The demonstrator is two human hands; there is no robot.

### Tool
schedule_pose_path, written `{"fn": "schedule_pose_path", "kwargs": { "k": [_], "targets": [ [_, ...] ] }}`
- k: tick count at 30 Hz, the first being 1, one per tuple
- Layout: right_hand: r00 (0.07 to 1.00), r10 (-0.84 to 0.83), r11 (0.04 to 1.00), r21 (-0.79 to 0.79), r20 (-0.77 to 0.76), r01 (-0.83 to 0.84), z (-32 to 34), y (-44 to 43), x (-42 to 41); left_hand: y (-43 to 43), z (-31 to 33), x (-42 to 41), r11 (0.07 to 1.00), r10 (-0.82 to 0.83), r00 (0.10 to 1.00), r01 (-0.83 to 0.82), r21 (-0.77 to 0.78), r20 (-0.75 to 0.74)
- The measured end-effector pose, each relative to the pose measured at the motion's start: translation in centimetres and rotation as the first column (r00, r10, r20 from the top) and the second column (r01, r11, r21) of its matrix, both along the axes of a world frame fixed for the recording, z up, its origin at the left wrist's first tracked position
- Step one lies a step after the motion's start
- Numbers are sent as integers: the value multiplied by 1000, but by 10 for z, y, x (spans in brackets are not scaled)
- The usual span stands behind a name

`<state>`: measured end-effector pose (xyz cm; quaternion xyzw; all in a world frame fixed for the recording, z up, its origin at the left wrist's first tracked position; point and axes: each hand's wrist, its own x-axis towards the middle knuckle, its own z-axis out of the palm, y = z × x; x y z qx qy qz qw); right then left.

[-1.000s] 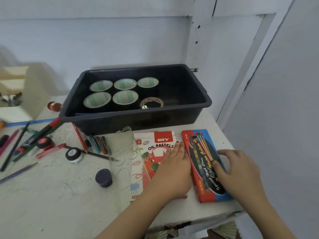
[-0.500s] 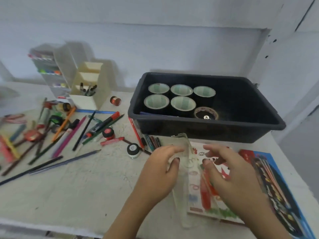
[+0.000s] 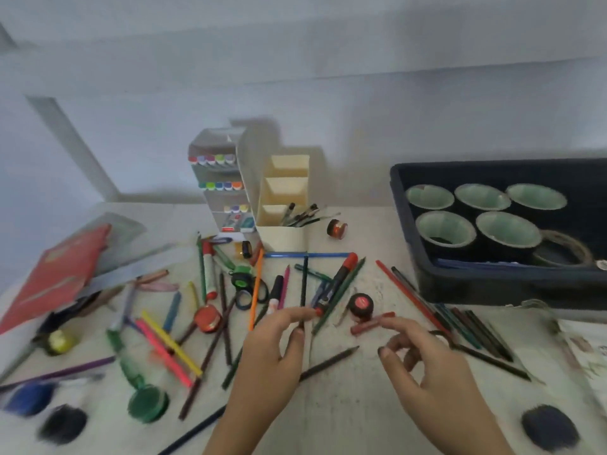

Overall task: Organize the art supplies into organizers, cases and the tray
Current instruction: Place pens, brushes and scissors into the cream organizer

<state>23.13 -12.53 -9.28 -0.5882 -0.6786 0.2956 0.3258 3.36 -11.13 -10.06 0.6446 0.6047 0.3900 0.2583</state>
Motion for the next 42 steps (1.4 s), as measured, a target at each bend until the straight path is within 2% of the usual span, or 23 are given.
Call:
{"fn": "schedule_pose_path", "kwargs": {
  "k": [2, 6, 8, 10, 14, 16, 18, 20, 21, 23, 24, 25, 27, 30, 32, 36, 38, 42],
  "targets": [
    [999, -18, 1000, -7, -28, 18, -4, 2, -30, -3, -3, -32, 1000, 7, 1000, -7, -13, -17],
    [998, -42, 997, -56, 40, 44, -11, 1, -75, -10, -12, -88, 998, 48, 994, -44, 43, -98],
    [981, -69, 997, -10, 183, 72, -16, 0, -98, -14, -18, -120, 996, 52, 984, -38, 85, -168],
    [945, -33, 999, -13, 324, 39, -19, -1, -110, -18, -23, -140, 999, -3, 964, 12, 32, -267],
    [854, 154, 963, -267, 497, -18, -30, 0, -130, -22, -39, -158, 973, -231, 836, 188, -137, -498],
    [819, 147, 962, -274, 555, 12, -34, 3, -135, -18, -35, -154, 956, -292, 753, 252, -152, -590],
    [804, 97, 969, -239, 587, 58, -35, 7, -137, -13, -22, -145, 950, -305, 720, 275, -146, -623],
    [820, 21, 985, -153, 572, 82, -30, 11, -137, -10, -27, -143, 927, -357, 732, 356, -121, -581],
    [845, -62, 991, -68, 531, 116, -27, 14, -137, -9, -28, -143, 910, -400, 748, 394, -131, -529],
    [877, -259, 966, 124, 406, 228, -19, 24, -136, -6, -30, -142, 905, -397, 808, 425, -36, -436],
    [872, -329, 943, 165, 363, 288, -14, 32, -135, -4, -29, -141, 903, -397, 831, 429, -4, -390],
    [856, -379, 925, 162, 351, 343, -9, 42, -134, -2, -26, -141, 899, -400, 843, 438, 26, -360],
    [797, -422, 905, 140, 432, 402, -1, 68, -131, 3, -27, -140, 900, -374, 868, 425, 98, -326],
    [610, -414, 885, 142, 676, 444, 8, 103, -129, 14, -22, -138, 902, -359, 874, 415, 119, -326],
    [529, -379, 868, 93, 759, 488, 5, 119, -130, 24, -19, -139, 918, -315, 889, 375, 133, -331],
    [525, -367, 857, 59, 768, 513, 2, 129, -127, 46, -9, -144, 959, -177, 935, 234, 161, -307],
    [539, -370, 850, 41, 757, 525, 6, 126, -125, 53, -2, -145, 967, -161, 942, 211, 144, -295],
    [615, -380, 836, -28, 691, 548, 19, 115, -121, 60, 11, -126, 965, -262, 918, 259, -52, -298]
  ]
}}
